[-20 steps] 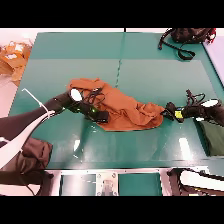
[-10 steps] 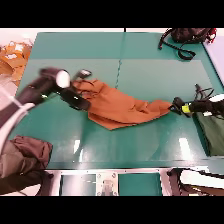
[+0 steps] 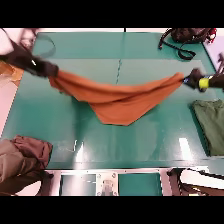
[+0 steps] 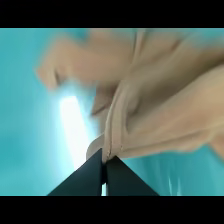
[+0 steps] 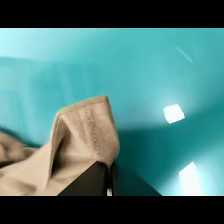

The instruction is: Fold the shirts.

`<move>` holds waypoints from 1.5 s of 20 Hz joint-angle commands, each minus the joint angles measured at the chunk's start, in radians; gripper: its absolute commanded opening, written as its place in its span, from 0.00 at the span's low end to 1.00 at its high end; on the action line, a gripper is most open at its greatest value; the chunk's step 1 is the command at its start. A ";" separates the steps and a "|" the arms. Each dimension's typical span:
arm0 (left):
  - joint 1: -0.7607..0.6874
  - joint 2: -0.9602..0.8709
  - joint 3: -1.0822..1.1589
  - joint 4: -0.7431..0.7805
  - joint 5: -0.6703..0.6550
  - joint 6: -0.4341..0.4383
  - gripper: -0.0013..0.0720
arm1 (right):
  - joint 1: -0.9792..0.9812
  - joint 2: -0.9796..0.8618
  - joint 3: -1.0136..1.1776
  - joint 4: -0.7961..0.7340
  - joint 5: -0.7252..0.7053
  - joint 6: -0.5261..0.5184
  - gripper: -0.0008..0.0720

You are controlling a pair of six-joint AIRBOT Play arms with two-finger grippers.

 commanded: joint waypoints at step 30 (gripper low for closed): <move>0.107 -0.554 0.256 -0.389 0.247 0.104 0.05 | 0.174 -0.156 0.185 -0.192 -0.310 0.042 0.03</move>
